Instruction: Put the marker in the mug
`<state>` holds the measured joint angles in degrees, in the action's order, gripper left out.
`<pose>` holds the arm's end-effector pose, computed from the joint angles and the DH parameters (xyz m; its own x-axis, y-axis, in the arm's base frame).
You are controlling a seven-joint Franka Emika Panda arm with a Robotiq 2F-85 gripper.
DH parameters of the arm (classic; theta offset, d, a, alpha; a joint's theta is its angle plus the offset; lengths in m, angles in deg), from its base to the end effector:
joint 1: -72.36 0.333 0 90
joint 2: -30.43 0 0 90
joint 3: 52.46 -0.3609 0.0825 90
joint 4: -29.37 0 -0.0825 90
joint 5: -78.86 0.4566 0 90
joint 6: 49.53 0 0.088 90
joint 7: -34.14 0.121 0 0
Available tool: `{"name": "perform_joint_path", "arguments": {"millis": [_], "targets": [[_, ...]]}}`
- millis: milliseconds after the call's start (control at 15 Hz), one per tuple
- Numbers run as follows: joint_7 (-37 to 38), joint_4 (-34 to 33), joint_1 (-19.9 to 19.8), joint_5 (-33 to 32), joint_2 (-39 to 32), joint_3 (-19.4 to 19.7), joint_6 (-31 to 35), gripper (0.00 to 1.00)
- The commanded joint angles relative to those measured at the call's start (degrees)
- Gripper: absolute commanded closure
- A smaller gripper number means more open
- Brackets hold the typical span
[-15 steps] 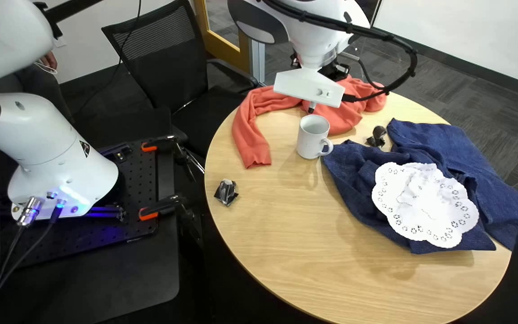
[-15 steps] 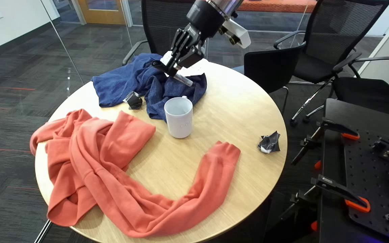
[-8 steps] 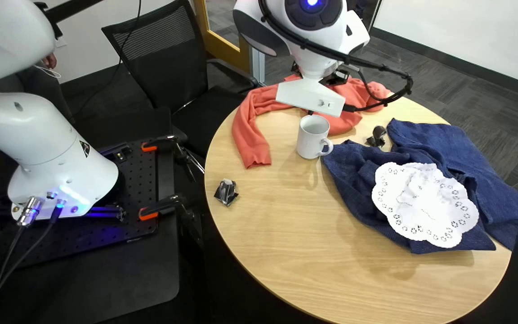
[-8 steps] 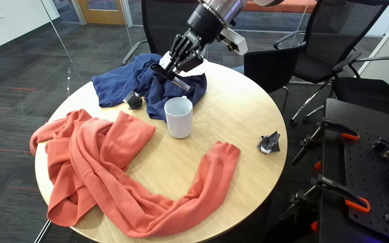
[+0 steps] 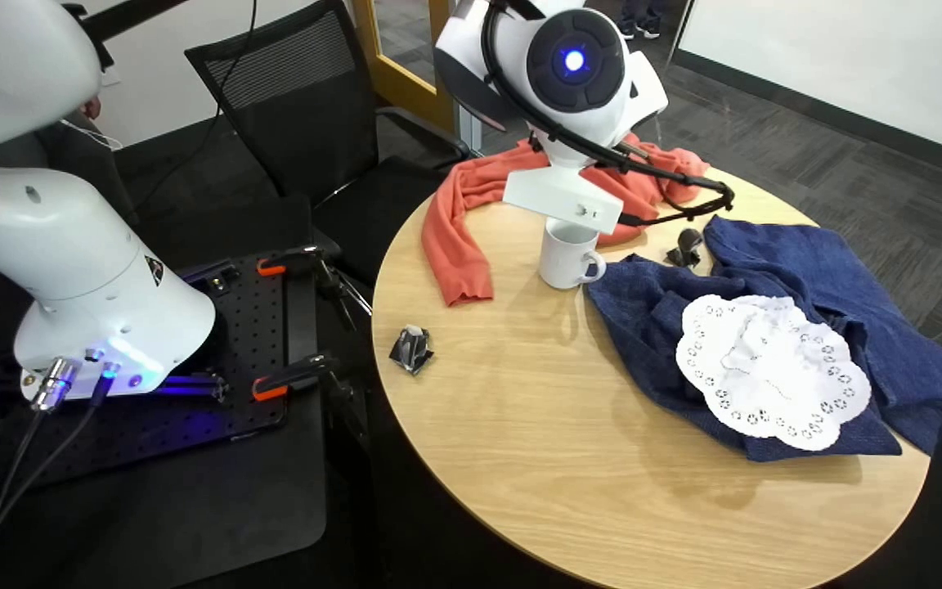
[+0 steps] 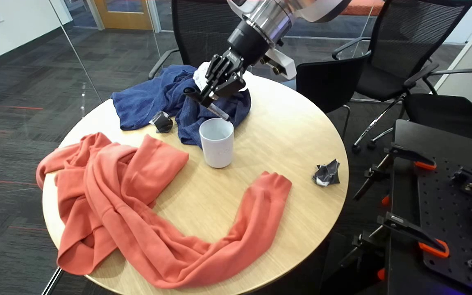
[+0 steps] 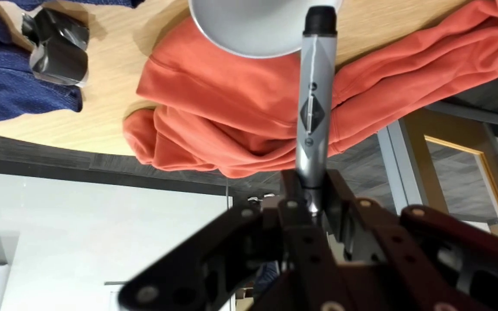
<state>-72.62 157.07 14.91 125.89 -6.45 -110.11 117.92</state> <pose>0.6184 -0.0267 0.1855 0.4639 0.5378 0.7040 0.7768 -0.6289 -0.0315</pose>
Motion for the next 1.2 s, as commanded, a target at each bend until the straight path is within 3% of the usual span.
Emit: {"name": "perform_joint_path", "arguments": {"millis": [0,1133], "targets": [[-2.68,-1.64,-1.46,0.46,-3.77,-1.55,-0.14,0.95],[-0.93,-5.77,-1.84,-6.53,-12.55,-1.32,2.99,0.95]]}}
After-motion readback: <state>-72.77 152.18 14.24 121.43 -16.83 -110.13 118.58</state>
